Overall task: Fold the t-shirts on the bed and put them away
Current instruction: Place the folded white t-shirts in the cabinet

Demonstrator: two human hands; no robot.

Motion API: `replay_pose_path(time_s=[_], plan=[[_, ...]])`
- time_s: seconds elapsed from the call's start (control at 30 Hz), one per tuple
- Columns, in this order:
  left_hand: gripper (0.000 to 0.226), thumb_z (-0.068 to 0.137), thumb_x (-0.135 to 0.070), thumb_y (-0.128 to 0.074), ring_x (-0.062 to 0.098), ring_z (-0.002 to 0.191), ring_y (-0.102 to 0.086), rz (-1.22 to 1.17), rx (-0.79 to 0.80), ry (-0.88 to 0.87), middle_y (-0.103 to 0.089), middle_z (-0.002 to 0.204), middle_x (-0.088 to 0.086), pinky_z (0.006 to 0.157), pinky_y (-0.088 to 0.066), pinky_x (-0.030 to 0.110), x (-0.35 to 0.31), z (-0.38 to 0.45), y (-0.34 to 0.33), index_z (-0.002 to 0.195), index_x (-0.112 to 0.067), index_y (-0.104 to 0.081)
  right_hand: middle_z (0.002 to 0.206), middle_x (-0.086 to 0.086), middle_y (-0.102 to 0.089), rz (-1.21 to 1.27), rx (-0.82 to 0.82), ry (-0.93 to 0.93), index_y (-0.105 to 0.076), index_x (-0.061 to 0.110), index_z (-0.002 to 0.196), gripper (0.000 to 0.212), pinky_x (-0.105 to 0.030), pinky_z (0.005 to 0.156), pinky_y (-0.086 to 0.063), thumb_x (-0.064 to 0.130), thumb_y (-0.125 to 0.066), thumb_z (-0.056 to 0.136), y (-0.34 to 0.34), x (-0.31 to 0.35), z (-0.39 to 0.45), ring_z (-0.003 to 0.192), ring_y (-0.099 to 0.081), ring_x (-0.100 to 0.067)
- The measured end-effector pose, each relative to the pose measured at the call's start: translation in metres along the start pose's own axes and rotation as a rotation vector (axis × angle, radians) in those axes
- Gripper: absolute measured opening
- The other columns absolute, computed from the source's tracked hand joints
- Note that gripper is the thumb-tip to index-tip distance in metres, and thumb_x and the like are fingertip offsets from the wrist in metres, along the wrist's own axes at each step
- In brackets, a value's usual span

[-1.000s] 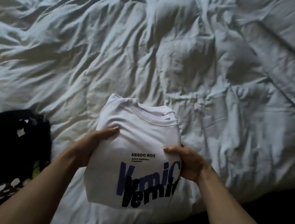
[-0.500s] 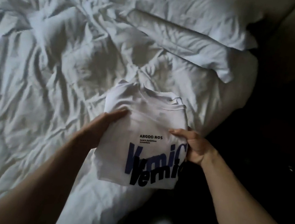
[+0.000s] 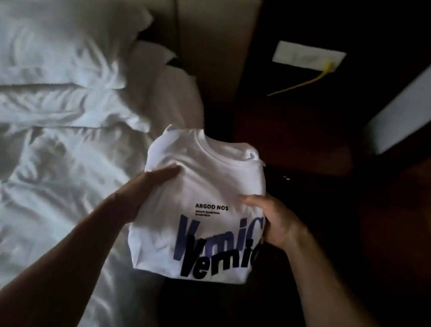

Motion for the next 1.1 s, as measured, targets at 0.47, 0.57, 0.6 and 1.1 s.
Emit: replay_pose_path(time_s=[0.47,0.57,0.6,1.1], plan=[[0.039,0.086,-0.027,-0.071,0.038,0.102,-0.069,0.319,0.389,0.118,-0.072,0.113,0.018,0.091,-0.054,0.05,-0.044,0.127,-0.219,0.121,-0.013,-0.064,0.098,-0.009,-0.072,0.419,-0.486,0.175,-0.065,0.014,0.106,0.02,-0.035,0.077,-0.055,0.003,-0.062,0.09,0.161,0.004,-0.049,0.088,-0.069,-0.023],[0.045,0.082,-0.027,-0.074,0.037,0.102,-0.07,0.384,0.47,0.134,-0.072,0.112,0.016,0.096,-0.052,0.051,-0.044,0.148,-0.26,0.123,-0.012,-0.063,0.101,-0.011,-0.069,0.484,-0.587,0.206,-0.066,0.012,0.103,0.018,-0.033,0.077,-0.055,0.003,-0.065,0.088,0.186,0.0,-0.056,0.086,-0.067,-0.022],[0.048,0.08,-0.027,-0.075,0.035,0.101,-0.07,0.41,0.506,0.132,-0.073,0.111,0.014,0.096,-0.052,0.05,-0.045,0.157,-0.278,0.124,-0.013,-0.063,0.104,-0.015,-0.07,0.529,-0.628,0.232,-0.067,0.01,0.108,0.027,-0.034,0.077,-0.056,0.003,-0.071,0.082,0.197,0.0,-0.058,0.086,-0.069,-0.025],[0.032,0.079,-0.025,-0.079,0.03,0.082,-0.074,0.678,0.737,0.204,-0.076,0.098,0.014,0.068,-0.06,0.039,-0.03,0.265,-0.44,0.107,-0.013,-0.071,0.11,-0.009,-0.073,0.784,-0.812,0.354,-0.06,0.023,0.123,0.04,-0.04,0.08,-0.059,0.002,-0.064,0.089,0.303,0.017,-0.062,0.099,-0.071,-0.028]])
Point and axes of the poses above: each hand's wrist, its own z-axis towards the middle knuckle, its own y-axis out of the back of the hand, x = y × z, the point moved 3 cm from there along z, towards the middle knuckle
